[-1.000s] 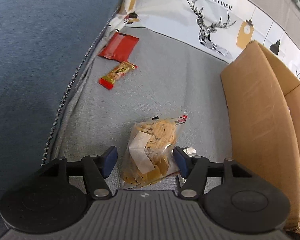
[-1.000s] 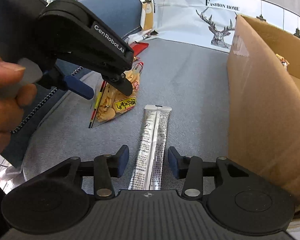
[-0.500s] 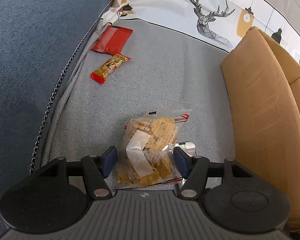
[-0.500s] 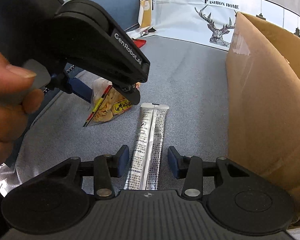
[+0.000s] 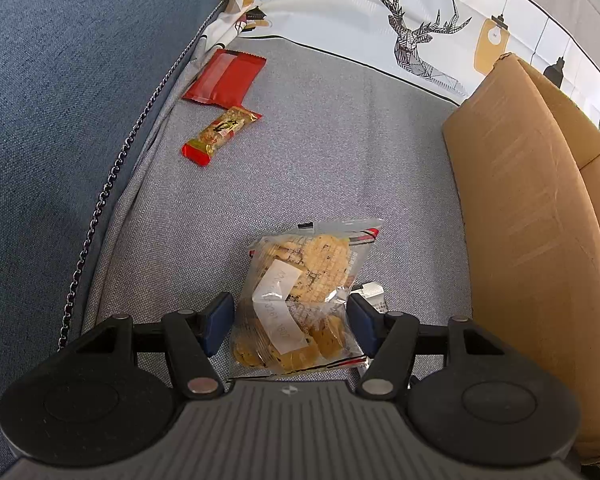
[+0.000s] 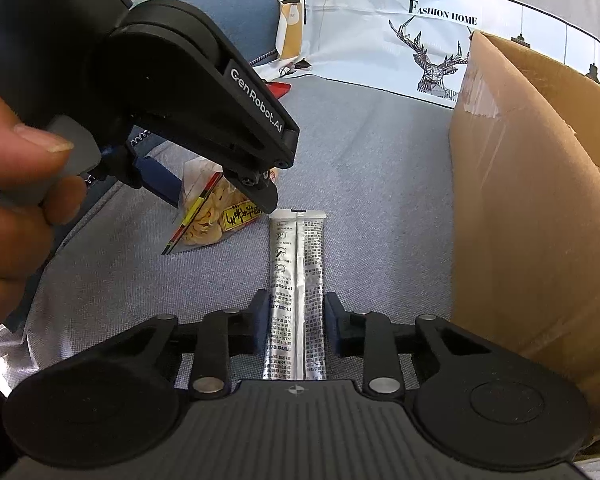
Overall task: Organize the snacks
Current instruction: 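Close right gripper on the silver stick pack while left gripper grasps the cookie bag, then lift the cookie bag with left gripper while right gripper carries the silver pack over the box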
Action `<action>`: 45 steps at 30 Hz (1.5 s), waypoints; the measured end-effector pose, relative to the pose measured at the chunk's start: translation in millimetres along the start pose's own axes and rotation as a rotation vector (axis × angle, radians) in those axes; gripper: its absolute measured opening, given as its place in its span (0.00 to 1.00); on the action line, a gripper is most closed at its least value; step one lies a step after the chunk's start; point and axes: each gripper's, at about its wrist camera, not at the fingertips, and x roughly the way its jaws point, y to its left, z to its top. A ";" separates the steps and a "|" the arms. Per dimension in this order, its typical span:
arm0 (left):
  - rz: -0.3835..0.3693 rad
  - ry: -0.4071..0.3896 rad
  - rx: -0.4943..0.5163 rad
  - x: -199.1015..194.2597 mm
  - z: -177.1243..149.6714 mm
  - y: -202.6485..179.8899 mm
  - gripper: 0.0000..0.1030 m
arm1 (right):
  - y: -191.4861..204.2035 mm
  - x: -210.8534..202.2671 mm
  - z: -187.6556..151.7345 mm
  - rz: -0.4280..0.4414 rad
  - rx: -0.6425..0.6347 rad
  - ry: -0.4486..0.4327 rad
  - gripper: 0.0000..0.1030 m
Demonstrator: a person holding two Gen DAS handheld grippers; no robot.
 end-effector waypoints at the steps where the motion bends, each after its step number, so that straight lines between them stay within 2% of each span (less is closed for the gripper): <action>1: 0.000 0.001 0.000 0.1 0.2 -0.1 0.65 | -0.5 0.3 0.9 0.000 0.001 0.000 0.28; 12: 0.006 0.006 0.007 2.5 -1.3 -0.8 0.65 | 0.8 -3.8 0.8 -0.011 0.026 -0.018 0.26; 13: 0.008 0.007 0.007 3.0 -1.4 -1.0 0.62 | 1.4 -4.4 0.7 -0.014 0.024 -0.022 0.26; 14: 0.012 0.009 0.010 3.5 -1.6 -1.3 0.53 | 1.7 -5.2 0.3 -0.015 0.024 -0.025 0.26; 15: 0.012 0.011 0.009 4.0 -1.5 -1.6 0.47 | 1.9 -5.8 0.2 -0.015 0.025 -0.028 0.25; 17: 0.004 0.000 -0.005 2.0 0.2 -1.5 0.44 | 2.8 -8.2 -0.8 -0.016 0.025 -0.034 0.25; 21: 0.004 -0.043 -0.019 -8.9 2.3 -9.2 0.43 | 4.4 -18.3 -1.4 -0.020 0.016 -0.061 0.24; 25: 0.002 -0.112 -0.015 -32.3 2.9 -17.5 0.43 | 8.8 -35.7 -3.1 -0.039 -0.006 -0.101 0.24; 30: -0.007 -0.243 -0.029 -72.2 1.2 -22.4 0.43 | 8.6 -67.9 3.6 -0.071 -0.005 -0.187 0.24; 34: -0.043 -0.405 -0.045 -107.8 -2.9 -29.3 0.43 | 6.4 -99.4 8.8 -0.121 -0.004 -0.298 0.24; 38: -0.113 -0.579 -0.044 -136.2 -8.9 -47.4 0.43 | -4.0 -135.1 10.9 -0.227 0.002 -0.455 0.24; 40: -0.140 -0.634 -0.022 -143.2 -11.7 -60.8 0.43 | -15.6 -148.8 12.7 -0.273 0.020 -0.512 0.24; 42: -0.170 -0.664 -0.003 -147.4 -13.4 -76.0 0.43 | -32.7 -160.2 15.0 -0.317 0.051 -0.556 0.24; 45: -0.231 -0.667 0.028 -146.5 -13.8 -103.8 0.43 | -62.1 -173.9 18.3 -0.371 0.110 -0.591 0.24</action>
